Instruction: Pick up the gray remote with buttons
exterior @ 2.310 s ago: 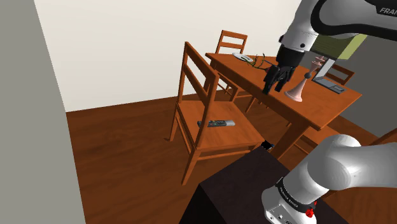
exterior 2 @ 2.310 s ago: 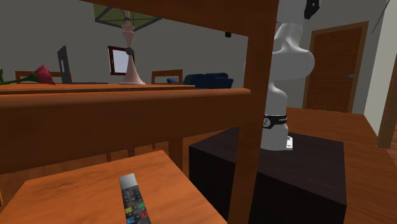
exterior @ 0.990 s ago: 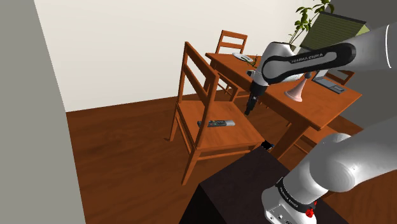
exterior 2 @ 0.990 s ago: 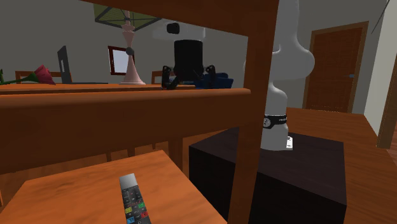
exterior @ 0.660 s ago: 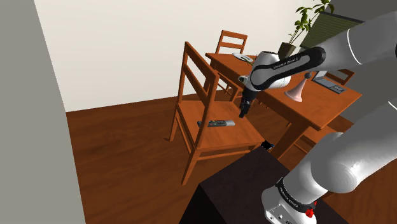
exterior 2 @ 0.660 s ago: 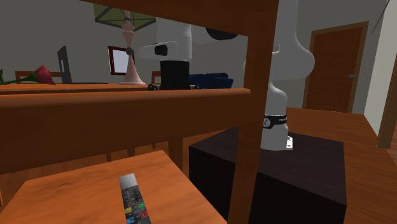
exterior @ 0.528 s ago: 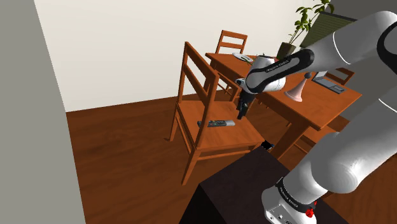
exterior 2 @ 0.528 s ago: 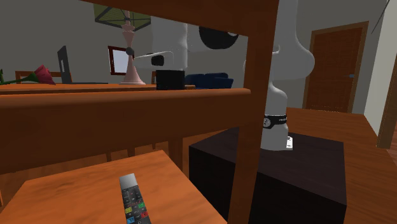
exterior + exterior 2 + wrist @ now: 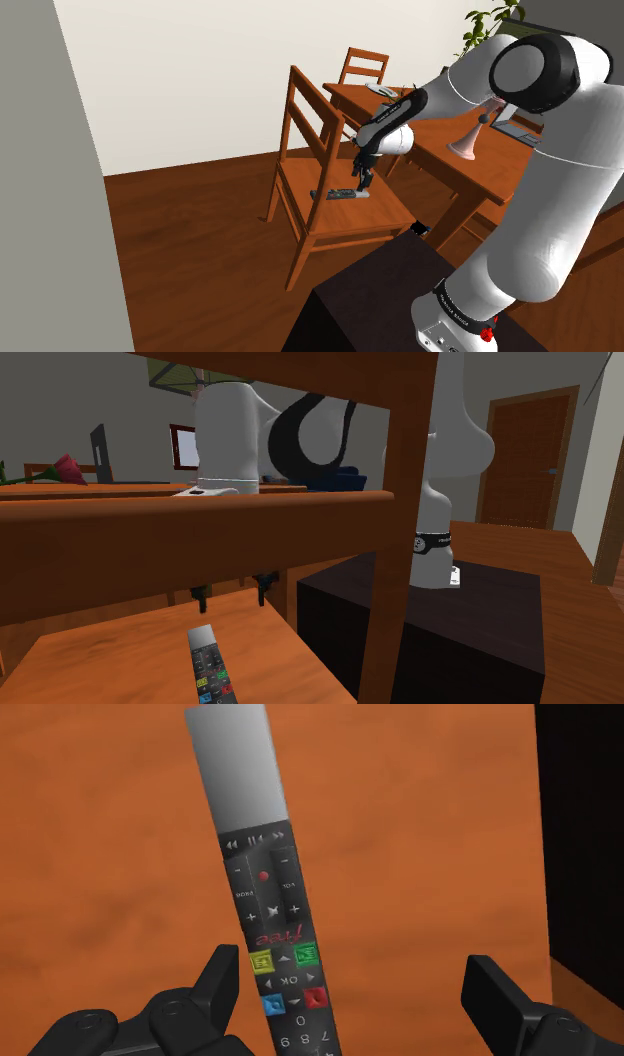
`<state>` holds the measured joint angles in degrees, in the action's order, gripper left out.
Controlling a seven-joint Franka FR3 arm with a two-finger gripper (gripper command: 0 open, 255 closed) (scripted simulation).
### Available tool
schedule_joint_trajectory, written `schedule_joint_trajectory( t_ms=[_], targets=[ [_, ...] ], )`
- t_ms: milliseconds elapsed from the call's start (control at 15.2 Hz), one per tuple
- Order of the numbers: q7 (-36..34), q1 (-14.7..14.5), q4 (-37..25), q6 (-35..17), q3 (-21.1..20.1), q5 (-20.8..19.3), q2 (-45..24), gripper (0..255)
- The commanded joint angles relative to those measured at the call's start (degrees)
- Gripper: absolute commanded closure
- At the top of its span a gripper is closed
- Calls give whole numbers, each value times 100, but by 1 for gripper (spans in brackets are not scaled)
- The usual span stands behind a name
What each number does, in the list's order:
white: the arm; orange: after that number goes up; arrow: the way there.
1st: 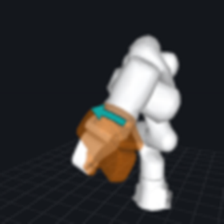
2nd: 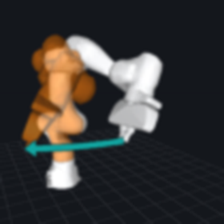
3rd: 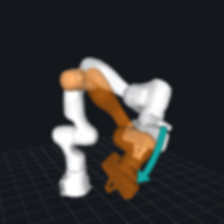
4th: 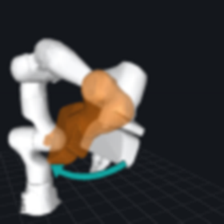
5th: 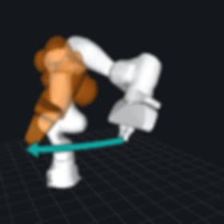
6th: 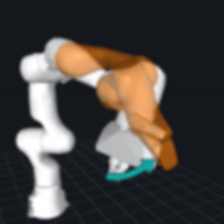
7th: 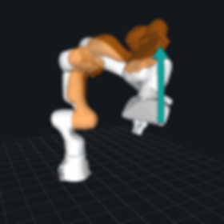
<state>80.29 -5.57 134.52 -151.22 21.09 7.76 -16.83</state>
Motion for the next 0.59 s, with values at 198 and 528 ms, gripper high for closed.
schedule_joint_trajectory(
  t_ms=[198, 528],
  targets=[
    [1096, 456, -844, -366, -610, 428, -1139, 0],
    [1291, 622, -1073, -619, -821, 543, -1600, 0]
  ],
)
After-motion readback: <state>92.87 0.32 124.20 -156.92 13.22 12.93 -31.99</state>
